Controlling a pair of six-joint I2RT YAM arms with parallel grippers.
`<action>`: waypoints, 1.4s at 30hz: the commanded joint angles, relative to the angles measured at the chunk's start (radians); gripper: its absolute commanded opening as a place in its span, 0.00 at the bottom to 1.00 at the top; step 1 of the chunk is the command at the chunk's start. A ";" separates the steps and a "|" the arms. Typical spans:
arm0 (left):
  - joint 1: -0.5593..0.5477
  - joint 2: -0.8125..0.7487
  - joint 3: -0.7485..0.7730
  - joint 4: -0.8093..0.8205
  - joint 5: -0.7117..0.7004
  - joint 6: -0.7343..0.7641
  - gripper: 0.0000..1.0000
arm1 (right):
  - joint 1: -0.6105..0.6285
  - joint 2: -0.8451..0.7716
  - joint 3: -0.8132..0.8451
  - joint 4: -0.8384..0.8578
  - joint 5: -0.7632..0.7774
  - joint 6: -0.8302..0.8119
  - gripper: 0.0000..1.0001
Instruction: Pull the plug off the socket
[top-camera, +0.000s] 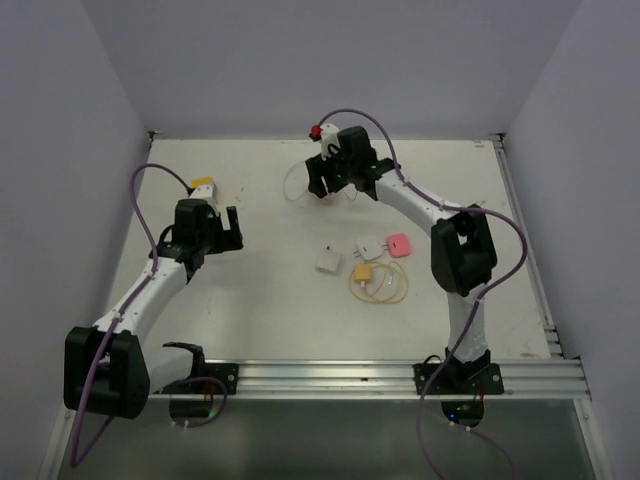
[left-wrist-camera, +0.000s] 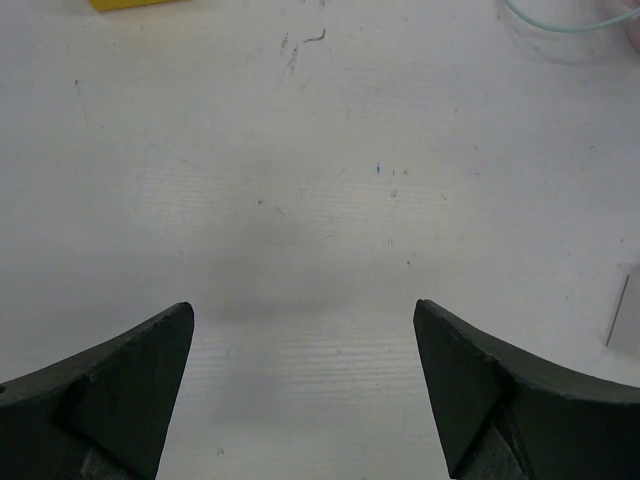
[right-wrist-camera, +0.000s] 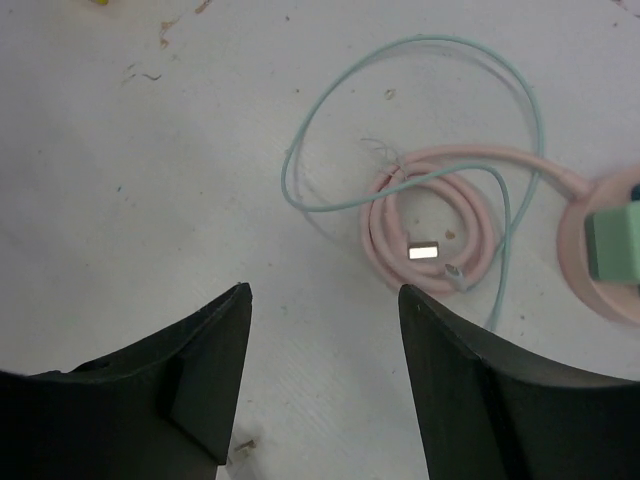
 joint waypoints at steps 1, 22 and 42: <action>-0.005 0.021 0.049 0.109 -0.017 0.008 0.94 | 0.008 0.111 0.170 -0.079 -0.024 -0.100 0.63; -0.002 0.033 0.063 0.089 -0.012 0.006 0.93 | 0.064 0.386 0.335 -0.205 -0.023 -0.215 0.32; 0.059 0.015 0.059 0.088 -0.003 -0.035 0.93 | 0.501 -0.020 -0.289 -0.045 -0.167 -0.067 0.00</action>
